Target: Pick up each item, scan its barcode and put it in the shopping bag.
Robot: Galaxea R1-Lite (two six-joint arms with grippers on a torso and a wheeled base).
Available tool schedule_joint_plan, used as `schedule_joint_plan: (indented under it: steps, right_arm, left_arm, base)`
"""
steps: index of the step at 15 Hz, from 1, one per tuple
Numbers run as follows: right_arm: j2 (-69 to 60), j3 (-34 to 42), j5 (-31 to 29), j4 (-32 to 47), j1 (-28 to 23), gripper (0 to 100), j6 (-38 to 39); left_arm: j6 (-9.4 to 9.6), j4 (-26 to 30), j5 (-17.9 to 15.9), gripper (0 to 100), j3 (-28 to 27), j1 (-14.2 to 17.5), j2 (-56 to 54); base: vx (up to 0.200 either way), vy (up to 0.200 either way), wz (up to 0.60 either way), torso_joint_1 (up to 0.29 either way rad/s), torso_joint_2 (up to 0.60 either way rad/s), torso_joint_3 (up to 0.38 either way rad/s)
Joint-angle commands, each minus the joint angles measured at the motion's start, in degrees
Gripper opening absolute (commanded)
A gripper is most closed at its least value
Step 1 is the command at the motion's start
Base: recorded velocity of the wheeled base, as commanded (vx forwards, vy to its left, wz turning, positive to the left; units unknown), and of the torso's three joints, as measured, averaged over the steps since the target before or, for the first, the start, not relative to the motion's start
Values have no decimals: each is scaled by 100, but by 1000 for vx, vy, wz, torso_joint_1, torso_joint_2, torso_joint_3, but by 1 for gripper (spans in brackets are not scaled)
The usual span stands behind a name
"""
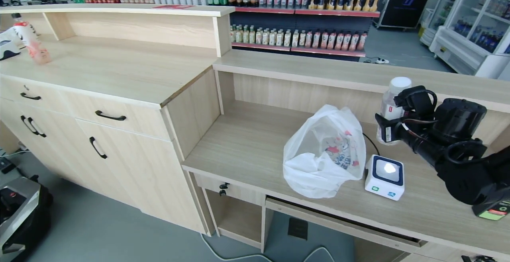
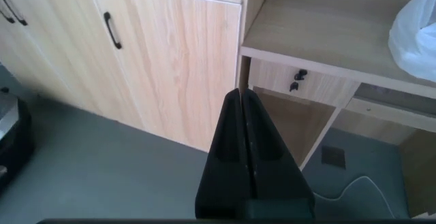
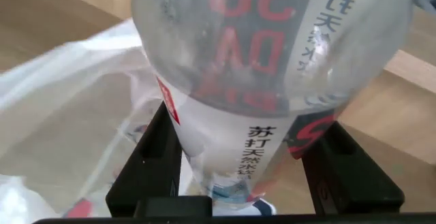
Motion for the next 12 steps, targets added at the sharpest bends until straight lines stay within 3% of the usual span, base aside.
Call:
schedule_joint_plan:
  steps: [1,3,12]
  right_arm:
    - [120,-78,462,-24,56,0,171]
    - [340,-104,1024,-33,56,0,645]
    - [1772,-420,1033,-331,-102,0,944]
  left_arm:
    - [0,-2,2,0,0,6,0]
    - [0,-2,2,0,0,6,0]
    - [0,-2,2,0,0,6,0]
  base:
    - [0,0,0,0,0,0]
    - [0,0,0,0,0,0]
    - [0,0,0,0,0,0]
